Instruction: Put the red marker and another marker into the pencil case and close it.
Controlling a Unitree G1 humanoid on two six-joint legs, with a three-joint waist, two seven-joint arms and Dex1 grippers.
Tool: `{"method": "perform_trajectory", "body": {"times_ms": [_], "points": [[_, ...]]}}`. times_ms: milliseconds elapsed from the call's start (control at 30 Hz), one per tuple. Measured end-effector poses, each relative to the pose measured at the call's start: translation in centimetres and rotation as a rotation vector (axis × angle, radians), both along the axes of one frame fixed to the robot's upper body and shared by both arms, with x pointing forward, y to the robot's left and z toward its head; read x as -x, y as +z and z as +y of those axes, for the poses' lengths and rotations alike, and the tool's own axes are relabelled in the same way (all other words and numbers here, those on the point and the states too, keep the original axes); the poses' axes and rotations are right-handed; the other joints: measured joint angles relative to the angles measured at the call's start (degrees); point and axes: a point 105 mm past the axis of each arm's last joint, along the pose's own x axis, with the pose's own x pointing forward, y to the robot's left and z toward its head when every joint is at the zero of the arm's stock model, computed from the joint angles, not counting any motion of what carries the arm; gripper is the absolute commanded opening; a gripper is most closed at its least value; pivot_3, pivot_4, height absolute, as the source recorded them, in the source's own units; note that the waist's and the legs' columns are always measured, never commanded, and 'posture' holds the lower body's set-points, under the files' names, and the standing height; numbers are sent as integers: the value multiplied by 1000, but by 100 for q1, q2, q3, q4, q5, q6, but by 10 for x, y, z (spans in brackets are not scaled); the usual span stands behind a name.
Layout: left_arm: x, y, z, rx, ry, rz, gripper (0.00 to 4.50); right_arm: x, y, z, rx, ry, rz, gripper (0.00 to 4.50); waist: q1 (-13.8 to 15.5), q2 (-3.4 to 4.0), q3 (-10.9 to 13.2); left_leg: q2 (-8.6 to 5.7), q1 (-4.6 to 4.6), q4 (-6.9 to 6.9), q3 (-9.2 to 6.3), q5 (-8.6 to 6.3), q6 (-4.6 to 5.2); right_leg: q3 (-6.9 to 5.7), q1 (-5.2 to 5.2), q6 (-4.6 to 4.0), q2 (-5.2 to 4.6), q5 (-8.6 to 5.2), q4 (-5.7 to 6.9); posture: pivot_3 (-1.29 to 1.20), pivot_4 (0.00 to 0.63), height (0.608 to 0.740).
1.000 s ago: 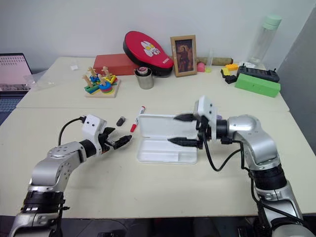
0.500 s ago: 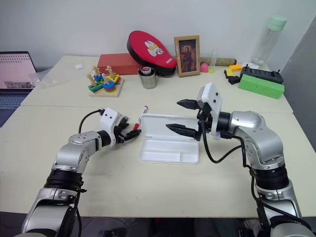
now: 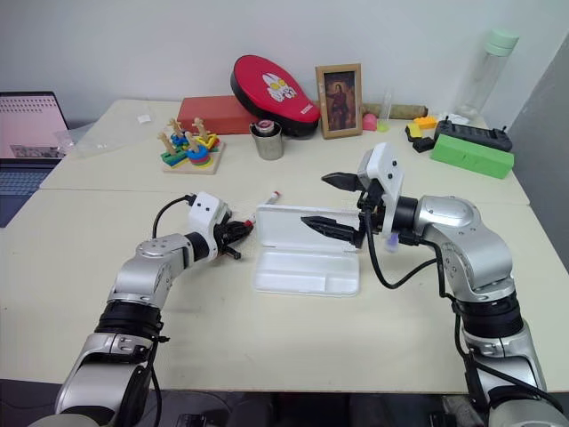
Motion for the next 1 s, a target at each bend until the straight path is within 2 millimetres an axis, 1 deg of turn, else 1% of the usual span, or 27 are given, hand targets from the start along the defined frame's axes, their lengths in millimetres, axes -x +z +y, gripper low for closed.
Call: {"method": "perform_trajectory", "body": {"times_ms": [133, 233, 267, 300, 333, 367, 433, 467, 533, 567, 600, 633, 667, 733, 767, 833, 900, 1000], "points": [[-1, -1, 0, 4, 5, -9, 292, -1, 10, 0, -44, -5, -6, 4500, 0, 0, 0, 0, 0, 0, -1, 0, 0, -1, 1, 0, 0, 0, 0, 0, 150, 740], [-4, -1, 1, 7, 32, -29, 292, -5, 14, 1, -74, -24, -5, 4500, -6, 0, 0, 0, 0, 0, -2, 1, 1, -2, 0, 0, 1, 0, 2, 0, 150, 740], [-6, 0, 2, 13, 47, -46, 292, -6, 14, 1, -78, -26, -5, 4500, -7, 0, 0, 0, 1, 0, -2, 1, 1, -1, 0, 0, 1, 0, 2, 0, 150, 740], [-10, 5, 8, 35, 89, -85, 292, -6, 17, 2, -86, -23, -8, 4500, -5, 0, 1, 1, -5, 0, -3, 1, 1, -2, -6, -1, 1, 0, 2, 0, 150, 740], [-12, 14, 14, 60, 115, -130, 292, -5, 21, 1, -100, -15, -14, 4500, -6, -3, 4, 2, -9, 0, -4, 1, 0, -3, -9, -1, 2, 0, 2, 0, 150, 740], [-14, 28, 17, 96, 121, -188, 292, -4, 26, -3, -115, -14, -20, 4500, -4, -5, 6, 2, -11, -2, -5, 2, 0, -5, -9, -1, 2, 1, 0, 0, 150, 740], [-13, 76, 17, 161, 81, -344, 292, -3, 32, -13, -125, -27, -27, 4500, 14, -6, 7, 1, -17, -8, -6, 2, -1, -8, -9, -3, 0, 0, -8, 0, 150, 740], [-9, 101, 15, 173, 29, -414, 292, -2, 35, -17, -129, -23, -29, 4500, 24, -6, 7, 1, -16, -8, -6, 1, -1, -9, -8, -6, 0, -3, -9, 0, 150, 740], [11, 151, 2, 155, -160, -553, 292, 4, 36, -28, -109, -12, -26, 4500, 41, -5, 10, 1, -21, -13, -7, 1, -1, -12, -7, -9, -2, -7, -16, 0, 150, 740], [23, 169, -6, 131, -252, -603, 292, 7, 35, -34, -103, -11, -25, 4500, 46, -5, 10, 0, -20, -14, -7, 1, -1, -14, -5, -10, -3, -12, -17, 0, 150, 740], [36, 181, -14, 90, -352, -634, 292, 11, 33, -40, -94, -8, -15, 4500, 43, -4, 9, 0, -17, -14, -6, 1, -1, -12, -4, -11, -3, -14, -17, 0, 150, 740], [48, 184, -24, 37, -456, -626, 292, 13, 29, -46, -82, -10, -1, 4500, 37, 1, 7, 0, -8, -15, -5, 0, 0, -12, 2, -11, -3, -18, -14, 0, 150, 740], [54, 180, -30, 2, -525, -600, 292, 14, 27, -49, -74, -13, 11, 4500, 31, 7, 10, 0, -6, -15, -5, 1, 0, -12, 2, -12, -3, -19, -8, 0, 150, 740], [71, 152, -46, -101, -703, -466, 292, 17, 17, -55, -45, -22, 40, 4500, -4, 14, 14, 1, -3, -14, -5, 1, 0, -11, 0, -17, -1, -24, 0, 0, 150, 740], [79, 134, -51, -140, -783, -384, 292, 18, 12, -57, -34, -31, 53, 4500, -20, 16, 16, 1, -3, -13, -5, 1, 0, -11, -2, -19, 0, -28, 0, 0, 150, 740], [92, 104, -56, -219, -900, -241, 292, 19, 9, -59, -26, -41, 59, 4500, -77, 17, 19, 3, -4, -12, -4, 1, 0, -9, -5, -17, 0, -31, 1, 0, 150, 740], [97, 80, -56, -304, -963, -150, 292, 21, 7, -62, -27, -55, 61, 4500, -98, 19, 20, 3, -3, -12, -4, 1, 1, -8, -5, -19, 2, -33, 1, 0, 150, 740], [95, 55, -55, -362, -989, -85, 292, 26, 3, -63, -32, -74, 64, 4500, -93, 19, 21, 4, -5, -10, -6, 1, 1, -9, -5, -23, 3, -35, 3, 0, 150, 740]]}}
